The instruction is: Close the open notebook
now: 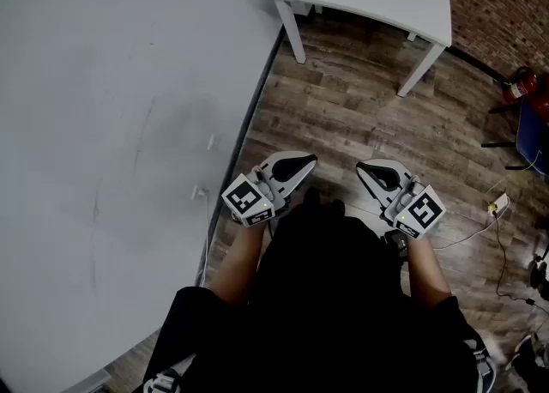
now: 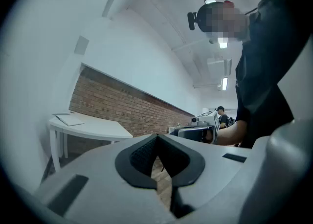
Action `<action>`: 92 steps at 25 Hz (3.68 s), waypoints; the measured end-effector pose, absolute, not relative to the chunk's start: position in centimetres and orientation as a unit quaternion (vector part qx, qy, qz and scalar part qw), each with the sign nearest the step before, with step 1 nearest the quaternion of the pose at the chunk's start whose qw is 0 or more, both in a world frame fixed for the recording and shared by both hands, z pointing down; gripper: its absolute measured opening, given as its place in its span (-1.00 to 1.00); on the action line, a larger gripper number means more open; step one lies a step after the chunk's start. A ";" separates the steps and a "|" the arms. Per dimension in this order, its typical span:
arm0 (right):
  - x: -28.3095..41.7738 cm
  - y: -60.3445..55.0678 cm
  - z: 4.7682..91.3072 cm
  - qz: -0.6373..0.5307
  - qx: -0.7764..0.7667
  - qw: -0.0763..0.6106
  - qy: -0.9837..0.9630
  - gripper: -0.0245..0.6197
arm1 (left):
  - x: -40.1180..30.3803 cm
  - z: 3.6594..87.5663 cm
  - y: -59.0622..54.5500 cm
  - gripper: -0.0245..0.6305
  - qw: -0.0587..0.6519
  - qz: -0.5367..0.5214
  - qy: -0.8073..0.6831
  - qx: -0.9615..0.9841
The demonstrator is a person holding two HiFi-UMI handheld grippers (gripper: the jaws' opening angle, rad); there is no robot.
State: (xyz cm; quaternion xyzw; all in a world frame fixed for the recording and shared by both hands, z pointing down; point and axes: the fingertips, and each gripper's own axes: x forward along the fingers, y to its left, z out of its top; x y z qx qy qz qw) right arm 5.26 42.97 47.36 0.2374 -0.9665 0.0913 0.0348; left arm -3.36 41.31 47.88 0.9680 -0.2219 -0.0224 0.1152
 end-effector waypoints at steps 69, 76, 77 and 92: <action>6.9 -12.1 49.3 0.111 0.197 0.076 -0.971 -0.90 | -4.9 51.3 -12.0 -0.87 0.190 -0.052 -0.277 0.940; 9.7 -20.2 48.8 0.113 0.186 0.045 -0.975 -0.90 | -3.6 49.5 -19.7 -0.87 0.197 -0.048 -0.299 0.932; 10.0 -20.9 48.8 0.115 0.188 0.044 -0.975 -0.90 | -3.3 49.2 -20.3 -0.87 0.196 -0.050 -0.299 0.933; 11.2 -31.0 48.4 0.094 0.250 0.030 -0.963 -0.90 | -8.4 50.9 -33.0 -0.87 0.226 -0.018 -0.309 0.924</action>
